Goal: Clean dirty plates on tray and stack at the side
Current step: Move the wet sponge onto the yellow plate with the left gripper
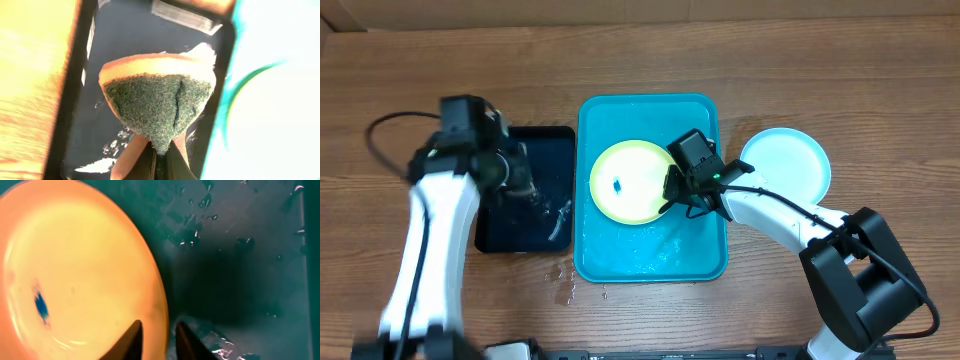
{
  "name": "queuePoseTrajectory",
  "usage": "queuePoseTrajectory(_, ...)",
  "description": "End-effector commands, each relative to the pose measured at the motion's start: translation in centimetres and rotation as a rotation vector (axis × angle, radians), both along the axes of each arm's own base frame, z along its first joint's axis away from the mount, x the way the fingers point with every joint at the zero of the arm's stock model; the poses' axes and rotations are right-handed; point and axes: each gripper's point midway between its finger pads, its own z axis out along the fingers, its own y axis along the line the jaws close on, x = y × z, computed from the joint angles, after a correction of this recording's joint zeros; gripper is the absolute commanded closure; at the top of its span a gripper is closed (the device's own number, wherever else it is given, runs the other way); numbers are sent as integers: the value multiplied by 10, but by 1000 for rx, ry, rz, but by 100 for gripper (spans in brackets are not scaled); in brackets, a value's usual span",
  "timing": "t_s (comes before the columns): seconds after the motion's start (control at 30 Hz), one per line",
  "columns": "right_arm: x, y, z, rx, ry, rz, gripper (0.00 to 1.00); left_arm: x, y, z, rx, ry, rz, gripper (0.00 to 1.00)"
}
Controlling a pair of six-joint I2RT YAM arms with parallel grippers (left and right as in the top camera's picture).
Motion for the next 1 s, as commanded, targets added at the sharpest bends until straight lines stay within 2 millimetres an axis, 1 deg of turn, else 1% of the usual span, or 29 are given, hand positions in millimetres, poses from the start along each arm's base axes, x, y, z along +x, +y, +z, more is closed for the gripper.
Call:
queuePoseTrajectory(0.0,-1,1,-3,6,3,5,81,1,-11,56,-42,-173,-20,96)
queuePoseTrajectory(0.03,-1,1,-3,5,4,6,81,-1,-15,60,-44,-185,-28,96)
queuePoseTrajectory(0.1,-2,1,-4,5,9,7,81,-5,-22,63,-45,-186,-48,96)
queuePoseTrajectory(0.2,-4,0,-4,2,13,7,78,-9,-35,59,-49,-161,-89,96)
queuePoseTrajectory(0.23,-4,0,-4,1,14,7,76,-9,-41,56,-42,-154,-127,96)
queuePoseTrajectory(0.37,-4,0,-6,-1,17,7,76,-5,-63,46,-40,-133,-218,96)
queuePoseTrajectory(0.53,-11,6,-11,10,44,29,82,-2,-107,31,-120,-95,-337,96)
queuePoseTrajectory(0.63,-18,10,-14,15,62,47,87,-3,-126,14,-131,-44,-376,96)
queuePoseTrajectory(0.67,-20,10,-14,10,67,50,93,-3,-132,7,-132,-25,-391,96)
queuePoseTrajectory(0.7,-22,10,-15,6,73,53,96,-3,-136,2,-135,-7,-393,96)
queuePoseTrajectory(0.8,-26,12,-16,0,80,61,96,-4,-155,-14,-183,40,-408,96)
queuePoseTrajectory(0.9,-27,12,-16,3,83,63,96,1,-180,-20,-254,32,-464,96)
queuePoseTrajectory(0.97,-28,14,-15,13,90,68,96,4,-186,-24,-259,27,-476,96)
